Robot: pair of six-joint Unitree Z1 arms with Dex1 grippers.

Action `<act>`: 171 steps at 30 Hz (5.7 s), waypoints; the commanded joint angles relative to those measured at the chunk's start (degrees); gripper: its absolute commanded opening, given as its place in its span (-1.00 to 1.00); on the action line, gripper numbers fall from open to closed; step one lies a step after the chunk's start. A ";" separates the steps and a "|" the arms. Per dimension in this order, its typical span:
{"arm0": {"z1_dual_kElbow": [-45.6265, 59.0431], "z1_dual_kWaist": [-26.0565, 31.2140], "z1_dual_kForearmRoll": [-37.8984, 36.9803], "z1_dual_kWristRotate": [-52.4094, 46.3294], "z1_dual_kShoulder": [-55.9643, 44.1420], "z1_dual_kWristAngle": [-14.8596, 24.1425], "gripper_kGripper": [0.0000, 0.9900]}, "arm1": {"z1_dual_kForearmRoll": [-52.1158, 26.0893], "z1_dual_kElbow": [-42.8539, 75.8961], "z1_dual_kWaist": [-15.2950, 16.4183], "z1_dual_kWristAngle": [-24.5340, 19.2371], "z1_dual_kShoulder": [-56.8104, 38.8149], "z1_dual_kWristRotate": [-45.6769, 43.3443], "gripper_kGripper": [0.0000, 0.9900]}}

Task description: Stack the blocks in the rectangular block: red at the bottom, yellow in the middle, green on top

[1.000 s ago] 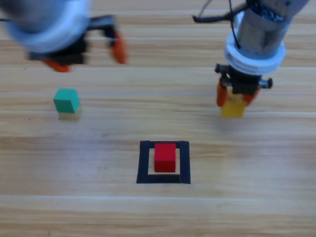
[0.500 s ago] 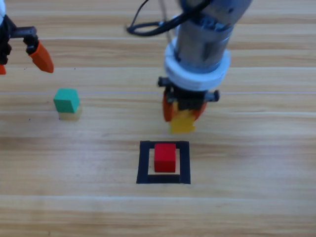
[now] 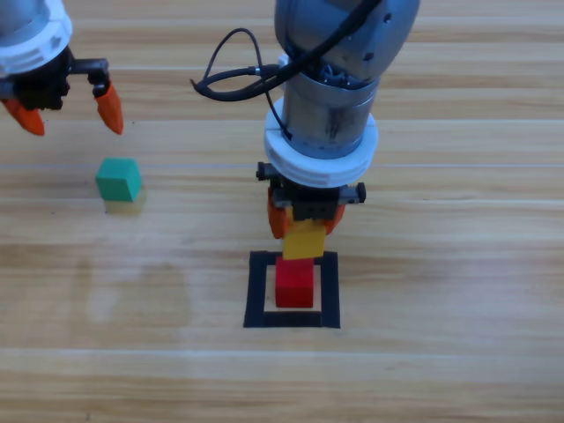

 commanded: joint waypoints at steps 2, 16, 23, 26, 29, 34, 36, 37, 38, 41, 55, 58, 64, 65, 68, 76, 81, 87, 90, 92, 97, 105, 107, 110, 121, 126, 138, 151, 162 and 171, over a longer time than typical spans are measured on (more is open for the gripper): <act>-7.38 -1.16 4.60 0.69 8.76 2.89 0.91 | 0.60 -0.74 2.21 -0.89 5.64 1.14 -0.70; -9.23 -4.06 5.74 0.34 12.63 3.95 0.91 | 0.60 -2.05 2.21 -1.24 7.40 1.93 -0.70; -8.79 -4.15 5.74 0.34 12.63 3.60 0.91 | 0.51 -2.05 2.21 -1.24 7.75 2.10 -0.70; -8.61 -4.15 5.74 0.34 12.54 3.60 0.91 | 0.60 -2.05 2.21 -1.24 8.01 2.10 -0.70; -8.53 -4.15 5.57 0.34 12.81 3.60 0.91 | 0.51 -2.05 2.21 -1.24 8.01 2.10 -0.70; -8.17 -4.15 4.60 0.25 13.77 3.77 0.91 | 0.60 -2.05 2.21 -1.24 8.10 2.10 -0.70; -7.21 -4.15 3.55 0.08 13.60 3.86 0.91 | 0.86 -2.05 2.21 -1.24 8.01 2.19 -0.68; -6.50 -4.06 2.67 0.08 13.51 3.86 0.91 | 0.86 -2.05 2.21 -1.33 7.75 2.19 -0.52; -5.89 -3.98 2.05 0.08 13.51 3.86 0.91 | 0.86 -2.05 2.21 -1.33 7.57 2.19 -0.25; -3.78 -3.62 -0.41 0.17 13.69 3.60 0.91 | 1.22 -2.05 2.21 -2.03 7.31 2.28 0.97; 2.72 -2.13 -7.53 0.69 14.39 3.07 0.91 | 1.13 -1.88 5.72 -9.41 -8.07 -0.09 1.00; 3.78 -1.95 -8.85 0.69 14.65 3.07 0.91 | -1.86 3.48 6.25 -10.64 -13.61 -2.20 1.00; 4.48 -1.69 -10.52 0.69 15.53 3.25 0.91 | -43.26 50.68 2.47 -3.52 -39.19 -9.94 1.00; 4.48 -1.69 -10.78 0.78 15.71 3.33 0.91 | -49.50 57.89 1.06 -1.59 -43.49 -11.52 1.00; 4.31 -1.43 -11.31 1.04 16.15 3.33 0.91 | -55.12 68.52 -1.04 -0.36 -52.28 -15.65 1.00; 3.52 -0.46 -11.92 2.01 17.46 3.25 0.85 | -63.38 81.62 -3.07 2.01 -62.39 -23.82 1.00; 3.78 0.33 -12.54 2.63 17.99 3.16 0.56 | -63.74 83.81 -3.07 -0.01 -63.88 -27.08 1.00; 4.22 0.42 -13.07 2.71 17.90 3.16 -0.23 | -63.65 83.38 -3.07 1.49 -60.10 -29.36 1.00; 4.92 0.42 -13.07 2.63 16.76 3.42 -0.63 | -63.65 82.94 -3.07 1.57 -57.47 -29.98 1.00; 5.80 0.42 -13.07 2.45 15.09 3.42 -0.74 | -63.65 82.94 -3.07 1.57 -56.85 -30.24 1.00; 7.21 -3.45 -8.85 -0.63 5.51 3.68 -0.75 | -63.65 82.76 -3.07 1.13 -55.80 -30.68 1.00; 1.41 -18.04 2.32 -8.36 -7.23 5.62 -0.85 | -63.65 82.94 -3.07 0.96 -56.32 -30.86 1.00; -0.97 -22.17 4.69 -10.29 -6.79 6.23 -0.85 | -63.65 83.02 -3.07 0.96 -56.24 -30.86 1.00; -1.41 -25.86 4.78 -11.08 -5.04 6.15 -0.86 | -63.74 83.02 -3.07 0.87 -56.24 -30.86 1.00; -16.87 -34.83 13.48 -15.65 11.31 7.02 -0.87 | -63.65 83.11 -3.07 0.87 -56.24 -30.86 1.00; -21.44 -36.41 15.15 -17.15 14.12 6.94 -0.87 | -63.65 83.11 -3.07 0.87 -56.24 -30.94 1.00; -22.41 -37.64 17.96 -31.56 15.09 7.11 -0.86 | -63.65 83.11 -3.07 0.96 -56.15 -30.94 1.00; -23.91 -38.87 18.49 -40.26 16.94 5.27 -0.85 | -63.56 83.11 -3.07 1.05 -56.24 -30.94 1.00; -25.14 -38.78 18.40 -38.77 18.96 5.79 -0.86 | -63.47 83.20 -3.07 1.13 -56.24 -31.12 1.00; -26.10 -38.78 18.40 -38.68 20.54 5.88 -0.86 | -63.47 83.20 -3.07 1.31 -56.06 -31.38 1.00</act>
